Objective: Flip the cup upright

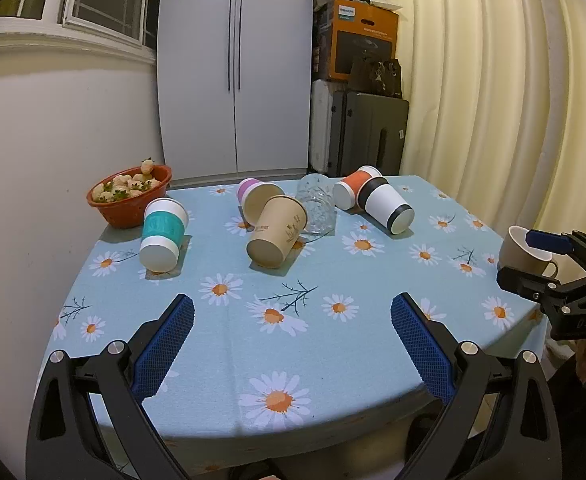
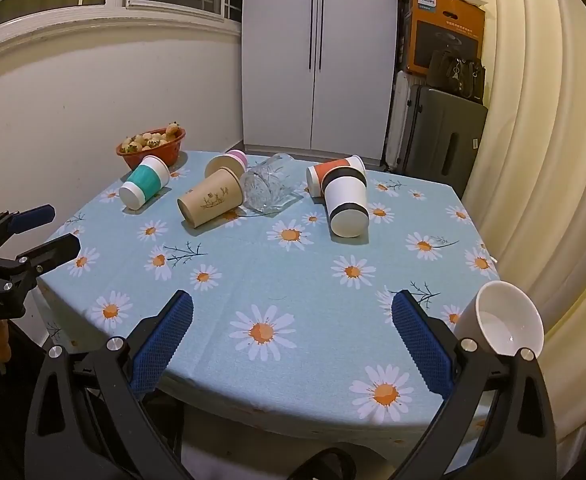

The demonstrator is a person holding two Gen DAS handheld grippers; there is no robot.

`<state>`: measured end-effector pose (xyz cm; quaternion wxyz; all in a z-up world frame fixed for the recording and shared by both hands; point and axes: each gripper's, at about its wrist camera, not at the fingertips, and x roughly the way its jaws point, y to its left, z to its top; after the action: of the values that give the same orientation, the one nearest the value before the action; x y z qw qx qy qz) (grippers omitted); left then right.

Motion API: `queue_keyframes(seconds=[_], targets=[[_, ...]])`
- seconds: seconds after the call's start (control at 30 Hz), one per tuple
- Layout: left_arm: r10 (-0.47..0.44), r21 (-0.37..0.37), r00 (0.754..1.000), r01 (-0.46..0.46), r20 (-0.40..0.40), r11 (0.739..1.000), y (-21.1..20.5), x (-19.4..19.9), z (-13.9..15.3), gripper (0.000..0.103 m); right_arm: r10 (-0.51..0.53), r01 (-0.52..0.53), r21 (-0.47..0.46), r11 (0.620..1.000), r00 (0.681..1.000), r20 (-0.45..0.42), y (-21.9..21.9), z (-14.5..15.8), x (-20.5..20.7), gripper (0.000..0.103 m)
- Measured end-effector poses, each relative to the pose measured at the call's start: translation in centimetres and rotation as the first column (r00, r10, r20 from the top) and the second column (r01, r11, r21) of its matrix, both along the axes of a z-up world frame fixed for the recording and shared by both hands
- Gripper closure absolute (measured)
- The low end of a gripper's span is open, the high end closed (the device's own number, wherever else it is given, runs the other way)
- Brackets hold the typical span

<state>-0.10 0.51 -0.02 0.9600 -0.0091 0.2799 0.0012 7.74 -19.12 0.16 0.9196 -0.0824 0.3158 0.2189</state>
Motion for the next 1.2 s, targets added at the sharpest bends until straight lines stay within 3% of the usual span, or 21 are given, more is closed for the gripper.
queue_keyframes(seconds=[1.2], targets=[[0.010,-0.006,1.000,-0.009,0.023,1.000,0.04,-0.87,0.30,0.006,0.012,-0.012,-0.015,1.000,1.000,-0.004,0.67,0.03,0.20,0.004]])
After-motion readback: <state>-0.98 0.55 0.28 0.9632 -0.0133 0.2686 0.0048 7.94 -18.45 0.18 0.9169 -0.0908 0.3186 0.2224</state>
